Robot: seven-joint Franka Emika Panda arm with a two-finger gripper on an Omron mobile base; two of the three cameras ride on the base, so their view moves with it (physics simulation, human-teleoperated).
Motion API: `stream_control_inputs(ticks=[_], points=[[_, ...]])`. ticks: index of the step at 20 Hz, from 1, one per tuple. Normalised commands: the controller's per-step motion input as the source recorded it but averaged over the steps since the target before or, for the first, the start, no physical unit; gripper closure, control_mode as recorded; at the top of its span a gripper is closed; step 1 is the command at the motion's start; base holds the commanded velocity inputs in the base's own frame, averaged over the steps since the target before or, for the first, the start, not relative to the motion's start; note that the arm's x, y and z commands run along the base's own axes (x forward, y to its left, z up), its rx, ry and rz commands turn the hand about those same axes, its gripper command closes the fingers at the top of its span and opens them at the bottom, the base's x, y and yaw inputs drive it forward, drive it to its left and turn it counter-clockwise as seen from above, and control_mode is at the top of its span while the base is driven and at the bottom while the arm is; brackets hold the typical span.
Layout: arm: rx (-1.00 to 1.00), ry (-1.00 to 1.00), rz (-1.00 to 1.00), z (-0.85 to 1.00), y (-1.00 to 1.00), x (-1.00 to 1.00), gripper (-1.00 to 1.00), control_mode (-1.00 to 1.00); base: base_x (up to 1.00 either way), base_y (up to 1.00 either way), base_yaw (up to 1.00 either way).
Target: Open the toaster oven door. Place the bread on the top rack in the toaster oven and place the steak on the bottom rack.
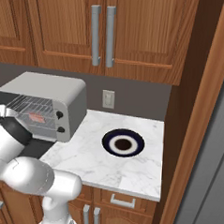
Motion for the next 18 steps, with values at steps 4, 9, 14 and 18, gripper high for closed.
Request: stream_control_inputs(ticks=[4,9,14,18], points=[[-0.08,-0.20,0.09,0.16,-0.17,-0.01,-1.00,-1.00,0.00,0.00,0.00],[-0.10,-0.16,0.11,0.13,-0.21,0.00,-1.00,-1.00,0.00,0.00,0.00],[-0.08,-0.03,0.11,0.15,-0.14,0.12,-1.00,-1.00,0.00,0.00,0.00],[-0.02,0.03,0.03,0.22,-0.02,0.24,-1.00,-1.00,0.00,0.00,0.00]])
